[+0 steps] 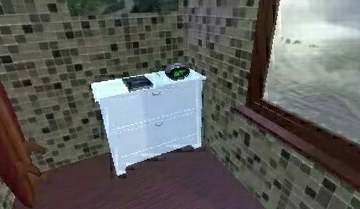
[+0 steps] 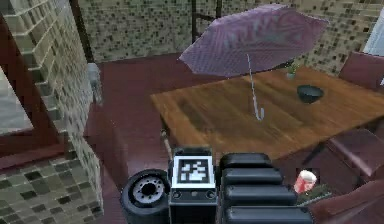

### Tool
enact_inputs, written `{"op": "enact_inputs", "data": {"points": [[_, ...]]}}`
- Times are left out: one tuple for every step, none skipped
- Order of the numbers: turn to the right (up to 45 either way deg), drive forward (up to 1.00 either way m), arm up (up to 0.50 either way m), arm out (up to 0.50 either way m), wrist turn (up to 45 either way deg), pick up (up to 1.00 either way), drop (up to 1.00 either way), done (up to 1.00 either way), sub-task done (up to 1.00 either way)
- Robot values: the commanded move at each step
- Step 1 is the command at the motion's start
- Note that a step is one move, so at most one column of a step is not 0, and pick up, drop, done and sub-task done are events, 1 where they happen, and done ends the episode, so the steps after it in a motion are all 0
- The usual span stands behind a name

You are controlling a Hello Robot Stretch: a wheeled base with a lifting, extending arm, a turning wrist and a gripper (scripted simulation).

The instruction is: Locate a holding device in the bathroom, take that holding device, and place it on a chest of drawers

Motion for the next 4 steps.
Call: {"op": "enact_inputs", "data": {"points": [[0.0, 1.0, 0.0, 0.0, 0.0, 0.0, 0.0, 0.0, 0.0], [-6.0, 0.0, 0.0, 0.0, 0.0, 0.0, 0.0, 0.0, 0.0], [0.0, 0.3, 0.0, 0.0, 0.0, 0.0, 0.0, 0.0, 0.0], [-45.0, 0.0, 0.0, 0.0, 0.0, 0.0, 0.0, 0.0, 0.0]]}}
